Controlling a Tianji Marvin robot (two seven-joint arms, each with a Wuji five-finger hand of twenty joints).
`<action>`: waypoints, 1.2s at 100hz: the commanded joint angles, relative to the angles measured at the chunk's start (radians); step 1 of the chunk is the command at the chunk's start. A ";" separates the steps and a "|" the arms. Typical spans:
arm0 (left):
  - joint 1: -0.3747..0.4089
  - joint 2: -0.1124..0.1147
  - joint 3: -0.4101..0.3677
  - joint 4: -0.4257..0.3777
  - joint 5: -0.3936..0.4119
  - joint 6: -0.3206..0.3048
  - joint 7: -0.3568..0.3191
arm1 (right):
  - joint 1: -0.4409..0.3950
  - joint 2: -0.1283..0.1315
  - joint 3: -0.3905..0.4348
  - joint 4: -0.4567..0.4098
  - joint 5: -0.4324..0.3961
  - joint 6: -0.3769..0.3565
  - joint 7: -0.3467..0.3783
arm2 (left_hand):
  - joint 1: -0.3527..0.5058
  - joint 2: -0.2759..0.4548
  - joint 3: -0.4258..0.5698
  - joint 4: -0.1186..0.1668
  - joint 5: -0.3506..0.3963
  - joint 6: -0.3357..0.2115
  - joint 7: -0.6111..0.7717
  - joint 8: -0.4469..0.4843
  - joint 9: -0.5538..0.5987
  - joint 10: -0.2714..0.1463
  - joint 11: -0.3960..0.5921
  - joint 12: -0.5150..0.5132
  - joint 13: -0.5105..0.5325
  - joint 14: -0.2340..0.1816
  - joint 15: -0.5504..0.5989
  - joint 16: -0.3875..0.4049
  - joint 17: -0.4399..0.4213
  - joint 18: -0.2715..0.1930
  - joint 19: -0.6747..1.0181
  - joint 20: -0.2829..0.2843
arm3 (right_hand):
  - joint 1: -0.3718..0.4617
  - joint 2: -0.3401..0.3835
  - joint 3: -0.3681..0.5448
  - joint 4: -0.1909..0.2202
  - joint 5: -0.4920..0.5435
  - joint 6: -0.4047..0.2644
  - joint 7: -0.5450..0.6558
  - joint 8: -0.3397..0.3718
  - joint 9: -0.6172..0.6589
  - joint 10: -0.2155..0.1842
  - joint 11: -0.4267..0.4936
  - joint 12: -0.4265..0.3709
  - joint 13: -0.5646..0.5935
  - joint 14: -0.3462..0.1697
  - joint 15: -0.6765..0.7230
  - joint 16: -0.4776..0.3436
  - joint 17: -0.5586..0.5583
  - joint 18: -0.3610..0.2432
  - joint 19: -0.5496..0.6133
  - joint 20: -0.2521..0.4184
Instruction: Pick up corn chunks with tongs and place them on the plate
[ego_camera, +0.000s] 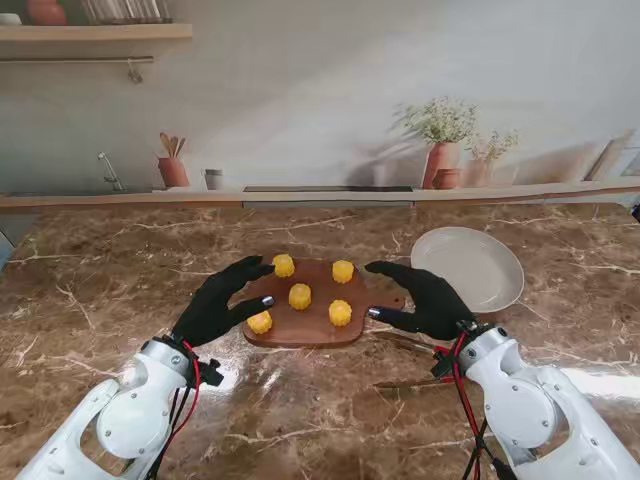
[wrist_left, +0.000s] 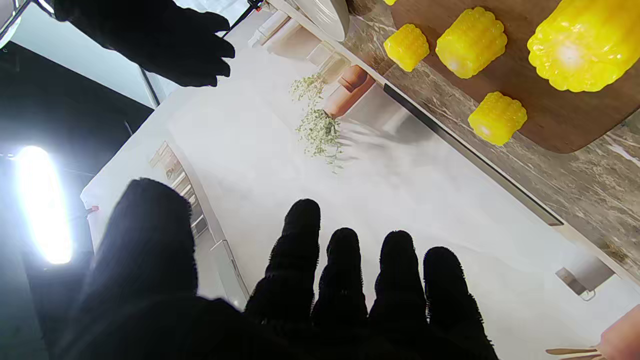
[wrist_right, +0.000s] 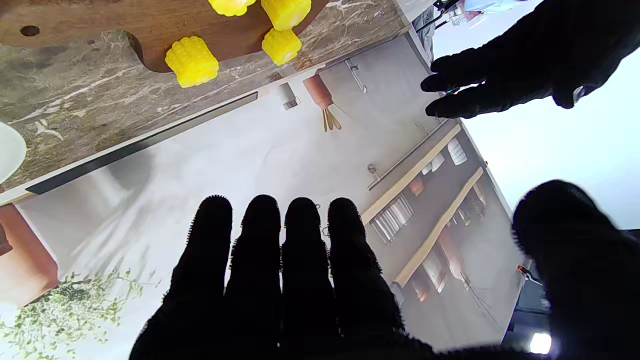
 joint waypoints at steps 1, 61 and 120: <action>0.003 0.000 0.005 0.000 -0.004 0.000 -0.002 | -0.013 -0.001 -0.001 -0.005 -0.002 0.008 0.016 | -0.029 0.015 -0.028 0.035 -0.024 -0.010 -0.017 -0.015 -0.025 -0.033 -0.018 -0.017 -0.050 -0.040 -0.032 -0.013 -0.003 -0.017 -0.004 0.013 | -0.024 0.003 -0.004 -0.032 -0.014 -0.017 0.006 0.004 0.006 -0.009 0.004 -0.014 -0.001 -0.008 0.004 -0.012 0.001 -0.019 0.008 -0.022; -0.027 0.001 0.006 0.047 -0.028 -0.029 -0.019 | -0.125 0.028 0.100 -0.037 -0.306 0.073 0.038 | -0.024 0.013 -0.028 0.035 -0.018 -0.010 -0.016 -0.012 -0.020 -0.032 -0.015 -0.016 -0.047 -0.045 -0.032 -0.013 -0.003 -0.020 -0.005 0.024 | 0.296 -0.268 -0.088 -0.099 -0.052 0.007 0.059 0.136 -0.032 -0.028 0.093 0.247 0.008 -0.016 0.060 0.174 -0.067 0.025 -0.015 0.073; -0.053 -0.002 0.019 0.075 -0.034 -0.052 -0.010 | -0.221 0.055 0.171 -0.016 -0.493 0.151 0.171 | -0.024 0.019 -0.029 0.035 -0.018 -0.018 -0.013 -0.008 -0.025 -0.030 -0.019 -0.018 -0.051 -0.043 -0.034 -0.014 -0.002 -0.022 -0.018 0.020 | 0.228 -0.240 -0.104 -0.129 -0.223 0.059 -0.017 0.154 -0.249 -0.001 0.094 0.279 -0.207 -0.011 0.049 0.140 -0.190 0.001 -0.092 0.094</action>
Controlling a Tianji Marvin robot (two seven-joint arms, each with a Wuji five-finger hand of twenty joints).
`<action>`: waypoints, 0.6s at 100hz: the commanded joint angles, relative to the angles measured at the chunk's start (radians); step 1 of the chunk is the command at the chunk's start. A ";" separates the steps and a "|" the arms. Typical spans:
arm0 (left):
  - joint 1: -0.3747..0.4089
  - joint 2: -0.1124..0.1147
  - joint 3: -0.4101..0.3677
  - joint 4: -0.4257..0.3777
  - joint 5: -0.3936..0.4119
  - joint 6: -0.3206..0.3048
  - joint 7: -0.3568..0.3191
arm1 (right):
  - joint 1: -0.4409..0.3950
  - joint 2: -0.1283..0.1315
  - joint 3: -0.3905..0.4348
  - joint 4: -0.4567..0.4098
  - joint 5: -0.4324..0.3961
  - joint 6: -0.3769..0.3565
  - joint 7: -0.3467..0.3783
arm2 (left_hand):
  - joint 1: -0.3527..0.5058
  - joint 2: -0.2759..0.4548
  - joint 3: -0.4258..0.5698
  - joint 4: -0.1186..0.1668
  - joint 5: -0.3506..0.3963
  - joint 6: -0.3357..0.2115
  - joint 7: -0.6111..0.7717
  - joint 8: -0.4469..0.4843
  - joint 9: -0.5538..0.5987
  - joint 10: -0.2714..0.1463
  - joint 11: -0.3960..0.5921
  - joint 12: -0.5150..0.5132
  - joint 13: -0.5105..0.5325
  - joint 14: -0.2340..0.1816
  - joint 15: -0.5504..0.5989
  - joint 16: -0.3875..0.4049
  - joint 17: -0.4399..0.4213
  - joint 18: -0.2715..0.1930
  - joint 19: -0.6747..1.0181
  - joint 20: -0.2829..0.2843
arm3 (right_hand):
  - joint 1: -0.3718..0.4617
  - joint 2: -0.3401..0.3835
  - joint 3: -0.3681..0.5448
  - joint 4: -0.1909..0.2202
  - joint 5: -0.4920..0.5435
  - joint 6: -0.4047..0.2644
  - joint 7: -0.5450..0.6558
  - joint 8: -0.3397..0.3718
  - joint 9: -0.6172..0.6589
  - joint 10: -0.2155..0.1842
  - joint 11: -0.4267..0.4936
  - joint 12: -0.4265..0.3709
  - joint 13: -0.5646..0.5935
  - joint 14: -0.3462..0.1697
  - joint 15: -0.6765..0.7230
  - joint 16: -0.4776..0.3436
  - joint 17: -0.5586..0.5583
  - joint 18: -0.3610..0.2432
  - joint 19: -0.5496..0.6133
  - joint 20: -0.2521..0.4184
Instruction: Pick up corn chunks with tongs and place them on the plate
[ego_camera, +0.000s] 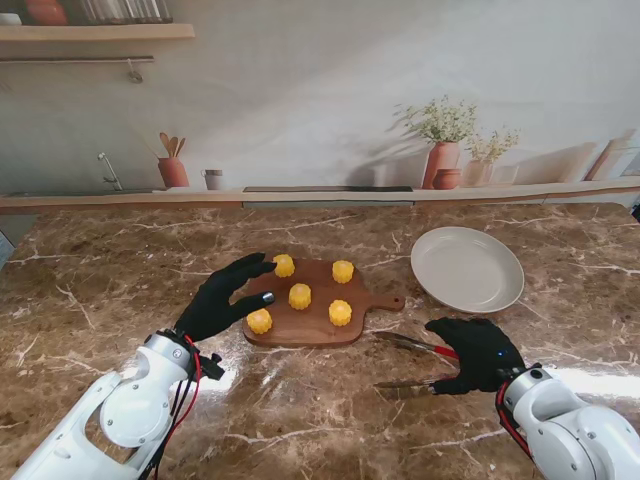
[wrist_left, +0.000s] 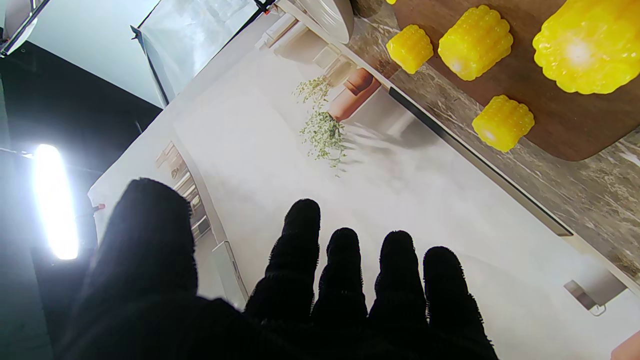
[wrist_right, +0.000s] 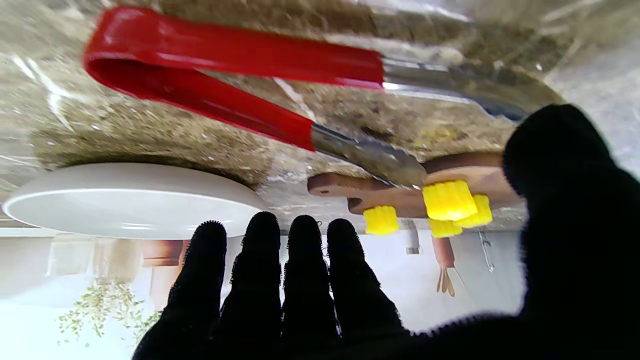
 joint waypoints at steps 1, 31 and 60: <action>0.002 -0.002 0.003 0.004 0.001 -0.002 0.001 | -0.016 0.004 0.001 0.034 -0.017 0.018 0.010 | -0.024 0.019 -0.029 0.035 -0.018 -0.017 -0.013 -0.008 -0.025 -0.029 -0.019 -0.018 -0.052 -0.044 -0.034 -0.011 -0.002 -0.023 -0.018 0.008 | -0.024 -0.001 -0.010 -0.053 -0.060 0.025 -0.003 0.026 -0.041 0.014 0.011 0.023 -0.039 0.000 0.005 -0.027 -0.021 -0.024 -0.027 0.032; 0.006 -0.002 -0.001 -0.001 0.008 0.004 0.007 | 0.003 0.008 -0.006 0.133 -0.057 0.010 -0.066 | -0.025 0.021 -0.029 0.035 -0.014 -0.018 -0.011 -0.005 -0.022 -0.028 -0.019 -0.018 -0.050 -0.043 -0.033 -0.011 -0.001 -0.023 -0.022 0.008 | -0.011 0.000 -0.017 -0.058 -0.041 -0.006 0.031 0.083 -0.051 0.011 0.056 0.048 -0.076 -0.001 0.033 -0.023 -0.025 -0.020 -0.010 0.064; 0.006 -0.001 -0.001 -0.003 0.012 0.005 0.003 | 0.056 0.000 -0.051 0.241 -0.003 0.006 -0.178 | -0.022 0.020 -0.028 0.035 -0.011 -0.018 -0.009 -0.003 -0.019 -0.025 -0.018 -0.017 -0.049 -0.041 -0.032 -0.010 -0.002 -0.024 -0.026 0.006 | -0.019 0.001 -0.020 -0.060 0.036 -0.088 0.067 0.111 -0.029 -0.001 0.076 0.051 -0.049 0.000 0.058 -0.018 -0.012 -0.018 0.007 0.083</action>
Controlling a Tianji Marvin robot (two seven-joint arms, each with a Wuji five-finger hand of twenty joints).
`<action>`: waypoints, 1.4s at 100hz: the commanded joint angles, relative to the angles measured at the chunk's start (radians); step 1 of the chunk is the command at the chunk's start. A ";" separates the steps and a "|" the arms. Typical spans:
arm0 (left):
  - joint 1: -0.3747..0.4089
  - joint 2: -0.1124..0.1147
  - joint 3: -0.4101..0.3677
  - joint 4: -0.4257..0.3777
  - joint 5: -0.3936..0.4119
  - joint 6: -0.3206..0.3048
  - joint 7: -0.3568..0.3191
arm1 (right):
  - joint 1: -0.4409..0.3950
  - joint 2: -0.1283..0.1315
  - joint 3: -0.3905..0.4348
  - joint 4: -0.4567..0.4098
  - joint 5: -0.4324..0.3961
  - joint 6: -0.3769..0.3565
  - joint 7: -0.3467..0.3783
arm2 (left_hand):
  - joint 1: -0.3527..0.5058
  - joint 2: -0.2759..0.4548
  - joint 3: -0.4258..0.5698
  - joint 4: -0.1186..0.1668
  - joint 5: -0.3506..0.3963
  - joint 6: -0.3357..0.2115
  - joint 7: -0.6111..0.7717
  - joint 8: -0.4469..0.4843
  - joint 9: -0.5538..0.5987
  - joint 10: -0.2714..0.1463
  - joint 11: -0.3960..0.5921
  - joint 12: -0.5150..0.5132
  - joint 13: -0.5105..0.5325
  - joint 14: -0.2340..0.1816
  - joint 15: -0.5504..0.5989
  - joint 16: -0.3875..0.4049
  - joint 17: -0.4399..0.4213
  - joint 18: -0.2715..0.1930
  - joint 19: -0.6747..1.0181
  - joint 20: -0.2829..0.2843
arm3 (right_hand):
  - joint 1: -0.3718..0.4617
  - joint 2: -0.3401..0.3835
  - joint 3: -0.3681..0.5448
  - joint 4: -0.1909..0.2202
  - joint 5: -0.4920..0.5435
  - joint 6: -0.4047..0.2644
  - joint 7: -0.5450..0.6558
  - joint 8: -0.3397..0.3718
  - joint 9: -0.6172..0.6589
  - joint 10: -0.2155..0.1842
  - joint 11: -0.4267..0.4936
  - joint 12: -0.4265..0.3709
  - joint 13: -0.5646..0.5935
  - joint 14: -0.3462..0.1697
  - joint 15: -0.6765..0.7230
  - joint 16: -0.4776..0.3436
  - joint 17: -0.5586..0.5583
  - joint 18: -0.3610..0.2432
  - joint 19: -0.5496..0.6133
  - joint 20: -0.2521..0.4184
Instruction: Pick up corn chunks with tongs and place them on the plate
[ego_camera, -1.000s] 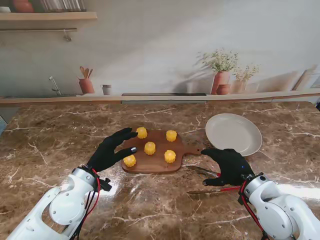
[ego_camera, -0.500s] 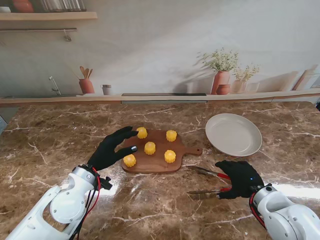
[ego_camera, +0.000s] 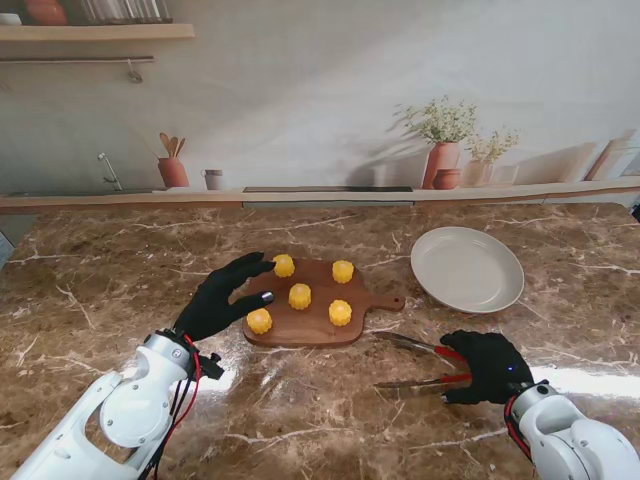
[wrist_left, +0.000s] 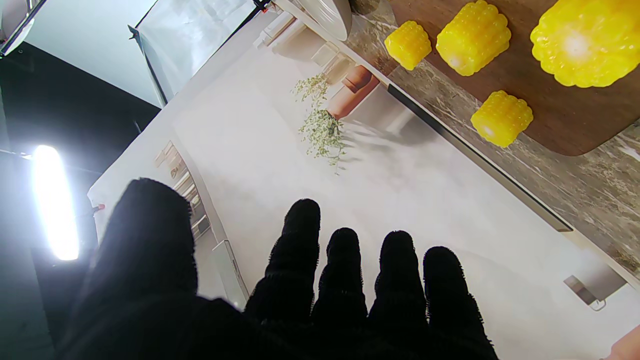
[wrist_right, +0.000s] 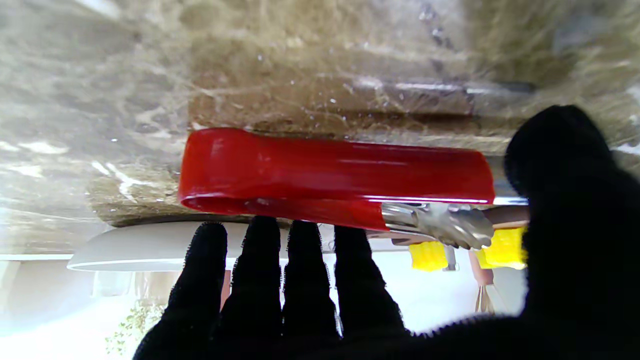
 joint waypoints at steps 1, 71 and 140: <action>0.005 0.000 0.001 -0.002 0.002 0.004 -0.004 | 0.012 -0.007 -0.014 0.035 0.020 -0.002 -0.014 | -0.021 0.019 -0.028 0.035 -0.011 -0.018 -0.009 -0.003 -0.020 -0.025 -0.018 -0.017 -0.049 -0.041 -0.032 -0.008 -0.002 -0.024 -0.026 0.006 | -0.020 -0.001 -0.021 -0.041 0.017 -0.021 0.008 0.021 0.006 -0.005 0.013 0.014 -0.018 -0.001 0.008 -0.008 -0.002 -0.013 0.006 0.032; 0.004 0.002 0.002 -0.008 -0.001 0.019 -0.019 | 0.087 -0.021 -0.081 0.150 0.116 -0.010 -0.107 | -0.014 0.022 -0.028 0.034 -0.010 -0.023 -0.007 0.001 -0.019 -0.024 -0.019 -0.018 -0.051 -0.041 -0.033 -0.009 0.000 -0.025 -0.038 0.003 | 0.061 -0.006 -0.049 -0.050 0.149 -0.331 0.071 0.120 0.087 -0.048 0.017 -0.016 0.036 -0.012 0.029 -0.008 0.041 0.008 0.062 0.091; 0.020 0.002 -0.005 -0.017 0.003 0.017 -0.013 | 0.056 -0.053 -0.040 0.025 0.276 -0.024 -0.104 | -0.009 0.019 -0.029 0.034 -0.007 -0.025 -0.007 0.003 -0.013 -0.022 -0.019 -0.018 -0.044 -0.037 -0.031 -0.008 -0.003 -0.017 -0.050 0.000 | 0.163 -0.038 -0.036 -0.042 0.270 -0.198 0.202 0.218 0.475 -0.073 0.057 -0.011 0.450 0.129 0.032 -0.010 0.274 0.223 0.208 0.129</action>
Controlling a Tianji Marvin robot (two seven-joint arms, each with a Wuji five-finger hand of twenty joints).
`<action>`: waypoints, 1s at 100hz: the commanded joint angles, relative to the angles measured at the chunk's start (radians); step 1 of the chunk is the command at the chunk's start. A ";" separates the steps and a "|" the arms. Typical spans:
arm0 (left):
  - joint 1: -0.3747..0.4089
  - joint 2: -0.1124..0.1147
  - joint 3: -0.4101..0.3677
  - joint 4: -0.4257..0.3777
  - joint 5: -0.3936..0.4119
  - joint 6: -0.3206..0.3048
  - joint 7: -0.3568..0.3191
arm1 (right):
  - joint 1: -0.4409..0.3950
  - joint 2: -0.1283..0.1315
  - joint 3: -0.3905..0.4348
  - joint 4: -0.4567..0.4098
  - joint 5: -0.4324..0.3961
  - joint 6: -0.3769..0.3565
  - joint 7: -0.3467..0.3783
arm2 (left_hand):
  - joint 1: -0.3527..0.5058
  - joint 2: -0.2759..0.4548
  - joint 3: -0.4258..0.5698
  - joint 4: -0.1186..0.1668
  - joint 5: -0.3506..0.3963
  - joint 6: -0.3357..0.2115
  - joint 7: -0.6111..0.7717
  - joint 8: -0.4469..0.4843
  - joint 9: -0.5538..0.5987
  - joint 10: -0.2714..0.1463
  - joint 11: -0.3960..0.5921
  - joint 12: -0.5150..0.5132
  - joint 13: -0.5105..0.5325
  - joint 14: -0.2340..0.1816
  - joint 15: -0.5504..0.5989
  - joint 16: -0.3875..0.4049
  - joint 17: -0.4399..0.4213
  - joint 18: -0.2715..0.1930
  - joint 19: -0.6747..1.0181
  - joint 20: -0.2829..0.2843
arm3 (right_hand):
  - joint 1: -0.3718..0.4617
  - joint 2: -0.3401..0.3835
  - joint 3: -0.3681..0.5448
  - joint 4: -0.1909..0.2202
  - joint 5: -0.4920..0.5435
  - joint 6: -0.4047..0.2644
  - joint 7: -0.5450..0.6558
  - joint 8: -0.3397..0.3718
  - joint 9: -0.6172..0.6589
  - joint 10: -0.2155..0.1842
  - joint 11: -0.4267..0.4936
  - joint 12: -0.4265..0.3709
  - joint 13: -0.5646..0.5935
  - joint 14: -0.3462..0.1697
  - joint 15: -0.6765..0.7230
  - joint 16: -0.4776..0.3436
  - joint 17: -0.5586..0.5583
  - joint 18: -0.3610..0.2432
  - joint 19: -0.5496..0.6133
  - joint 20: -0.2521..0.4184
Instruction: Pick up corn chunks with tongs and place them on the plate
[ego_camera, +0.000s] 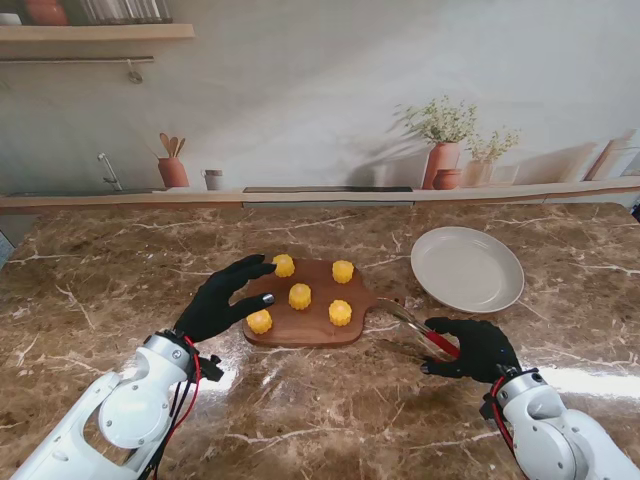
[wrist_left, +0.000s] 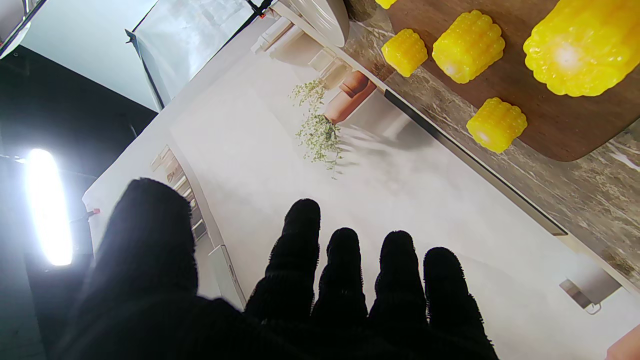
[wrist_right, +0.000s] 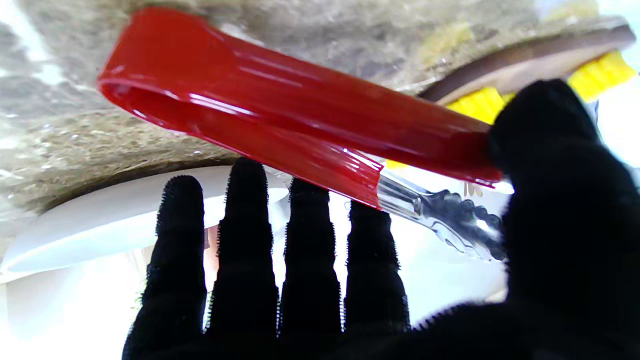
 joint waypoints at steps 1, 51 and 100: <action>0.010 0.000 0.000 -0.002 0.003 0.000 0.005 | -0.001 -0.010 -0.004 0.001 0.021 0.013 0.010 | -0.009 0.019 -0.029 0.034 -0.007 -0.025 -0.007 0.003 -0.013 -0.022 -0.019 -0.018 -0.044 -0.037 -0.031 -0.008 -0.002 -0.017 -0.037 0.000 | 0.048 0.015 0.019 -0.012 0.021 -0.022 0.074 0.045 0.024 -0.033 0.028 0.035 0.040 0.004 0.007 -0.007 0.022 0.021 0.030 0.026; 0.022 0.001 -0.009 -0.011 0.002 0.002 0.003 | 0.046 -0.044 -0.069 0.101 0.282 0.024 0.001 | -0.001 0.017 -0.028 0.034 -0.004 -0.026 -0.006 0.004 -0.011 -0.020 -0.019 -0.017 -0.043 -0.036 -0.031 -0.007 -0.003 -0.012 -0.040 -0.001 | 0.065 0.006 0.023 -0.011 0.028 -0.006 0.078 0.076 0.078 -0.030 0.004 0.014 -0.036 0.000 -0.031 -0.014 -0.057 -0.048 -0.008 0.002; 0.024 0.002 -0.013 -0.017 0.012 0.003 0.000 | 0.063 -0.058 -0.081 0.131 0.344 -0.008 -0.031 | 0.003 0.017 -0.029 0.034 -0.003 -0.034 -0.003 0.007 -0.011 -0.021 -0.022 -0.019 -0.044 -0.036 -0.032 -0.009 -0.005 -0.008 -0.059 -0.009 | 0.146 -0.056 0.102 -0.032 0.015 0.014 0.066 0.029 0.044 -0.076 0.265 0.266 0.338 -0.107 0.321 0.273 0.375 -0.023 0.491 0.089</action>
